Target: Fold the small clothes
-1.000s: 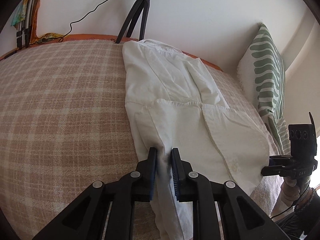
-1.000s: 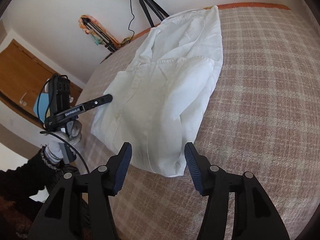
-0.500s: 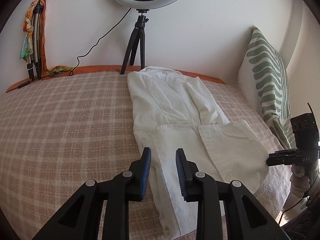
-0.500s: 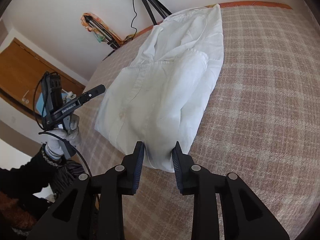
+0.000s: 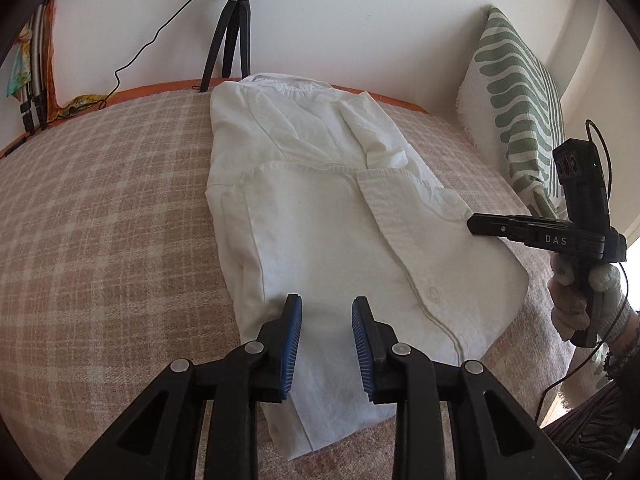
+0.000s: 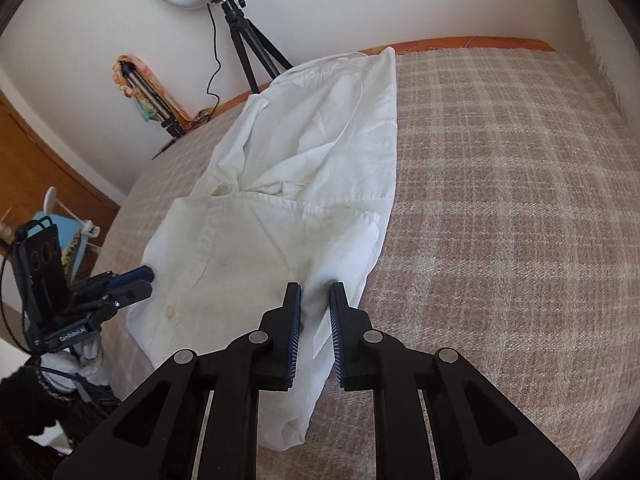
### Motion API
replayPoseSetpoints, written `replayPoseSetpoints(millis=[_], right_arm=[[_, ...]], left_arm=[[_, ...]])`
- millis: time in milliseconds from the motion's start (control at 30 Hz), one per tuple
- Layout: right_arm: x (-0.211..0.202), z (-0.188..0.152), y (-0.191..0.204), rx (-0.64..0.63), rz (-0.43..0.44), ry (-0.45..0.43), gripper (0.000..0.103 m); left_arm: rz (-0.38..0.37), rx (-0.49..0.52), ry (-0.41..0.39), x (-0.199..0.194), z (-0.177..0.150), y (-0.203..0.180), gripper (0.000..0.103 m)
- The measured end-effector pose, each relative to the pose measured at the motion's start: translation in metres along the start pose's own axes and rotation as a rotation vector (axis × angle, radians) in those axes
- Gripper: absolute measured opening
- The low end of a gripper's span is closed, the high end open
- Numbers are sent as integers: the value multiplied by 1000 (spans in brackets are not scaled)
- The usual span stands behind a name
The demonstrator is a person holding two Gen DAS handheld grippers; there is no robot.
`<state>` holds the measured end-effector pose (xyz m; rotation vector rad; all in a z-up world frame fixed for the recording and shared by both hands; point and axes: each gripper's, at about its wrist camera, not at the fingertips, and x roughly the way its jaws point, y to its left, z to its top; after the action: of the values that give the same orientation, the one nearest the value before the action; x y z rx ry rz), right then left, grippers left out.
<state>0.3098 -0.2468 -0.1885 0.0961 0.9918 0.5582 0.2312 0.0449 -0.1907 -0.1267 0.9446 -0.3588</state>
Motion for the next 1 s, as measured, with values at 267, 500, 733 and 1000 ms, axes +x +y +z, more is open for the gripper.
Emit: replayPoseSetpoints(millis=[267,500,733,1000], right_arm=[[-33,12,-9,61,-137,-104,14],[-22,16,-14,125,-54,-88,15],[2,9,27,-64,-102,-32,15],[0,16,14,-6,-83,-6,15]], left_arm=[[6,8,-48,-16,0,-1,26],[23,5,-38,-13,-4,3,26],[75,9,-46,-4,15,11,31],[95,-120,-58,-3,35,42,40]])
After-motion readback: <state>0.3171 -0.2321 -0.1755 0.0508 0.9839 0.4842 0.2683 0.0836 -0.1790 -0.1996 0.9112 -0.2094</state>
